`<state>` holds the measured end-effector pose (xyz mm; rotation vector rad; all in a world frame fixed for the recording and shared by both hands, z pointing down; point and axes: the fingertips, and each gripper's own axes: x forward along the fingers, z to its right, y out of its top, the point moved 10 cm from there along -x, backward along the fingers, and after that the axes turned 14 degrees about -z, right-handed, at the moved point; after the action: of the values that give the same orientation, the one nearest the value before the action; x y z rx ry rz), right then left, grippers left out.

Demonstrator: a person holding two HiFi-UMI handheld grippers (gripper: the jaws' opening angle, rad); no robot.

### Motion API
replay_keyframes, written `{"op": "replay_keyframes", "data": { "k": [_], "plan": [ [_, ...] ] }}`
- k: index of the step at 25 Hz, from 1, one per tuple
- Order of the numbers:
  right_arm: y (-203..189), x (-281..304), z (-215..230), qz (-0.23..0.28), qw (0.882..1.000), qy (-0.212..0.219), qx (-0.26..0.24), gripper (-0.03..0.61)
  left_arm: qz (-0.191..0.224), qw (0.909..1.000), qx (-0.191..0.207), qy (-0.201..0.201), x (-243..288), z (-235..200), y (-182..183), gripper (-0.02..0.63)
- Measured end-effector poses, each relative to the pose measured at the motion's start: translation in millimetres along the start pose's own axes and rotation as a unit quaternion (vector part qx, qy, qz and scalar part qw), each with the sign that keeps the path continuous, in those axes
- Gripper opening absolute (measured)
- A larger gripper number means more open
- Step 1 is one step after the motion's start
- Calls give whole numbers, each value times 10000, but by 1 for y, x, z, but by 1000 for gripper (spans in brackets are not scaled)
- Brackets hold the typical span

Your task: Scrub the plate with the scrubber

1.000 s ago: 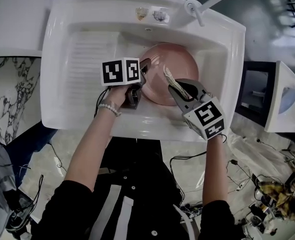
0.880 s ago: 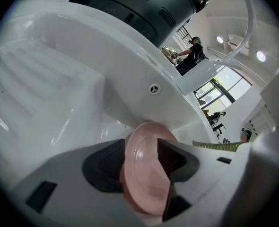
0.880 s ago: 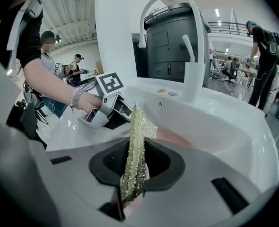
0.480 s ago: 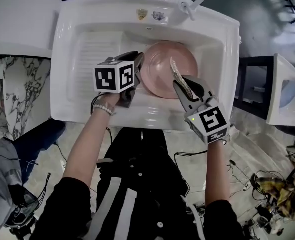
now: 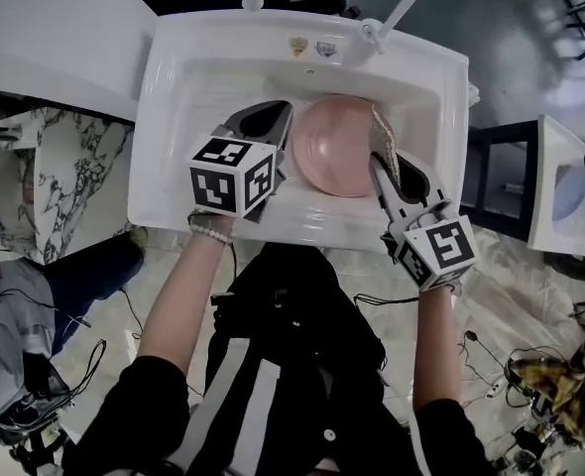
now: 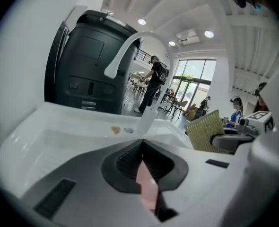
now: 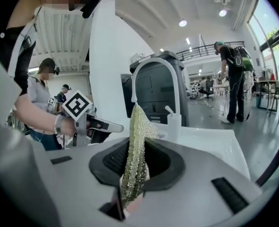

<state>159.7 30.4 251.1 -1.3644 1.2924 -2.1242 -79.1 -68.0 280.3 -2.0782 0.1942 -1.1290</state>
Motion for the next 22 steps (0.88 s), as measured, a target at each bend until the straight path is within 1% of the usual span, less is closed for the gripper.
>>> {"op": "replay_keyframes", "data": {
  "k": [3, 5, 10, 14, 17, 22],
  "plan": [
    [10, -17, -2, 422, 9985, -330, 56, 71, 286, 9995, 111, 113, -21, 6, 13, 0],
    [18, -26, -7, 607, 9973, -424, 25, 71, 461, 9986, 190, 183, -35, 10, 21, 0],
    [38, -39, -20, 862, 9951, -444, -215, 71, 950, 9921, 687, 456, -71, 23, 40, 0],
    [49, -44, -29, 1011, 9935, -391, -342, 71, 1226, 9880, 811, 467, -93, 33, 44, 0],
    [53, -44, -41, 1081, 9923, -341, -505, 71, 1363, 9857, 864, 491, -108, 37, 43, 0],
    [54, -51, -60, 1221, 9903, -339, -564, 71, 1488, 9787, 1217, 727, -132, 48, 35, 0]
  ]
}}
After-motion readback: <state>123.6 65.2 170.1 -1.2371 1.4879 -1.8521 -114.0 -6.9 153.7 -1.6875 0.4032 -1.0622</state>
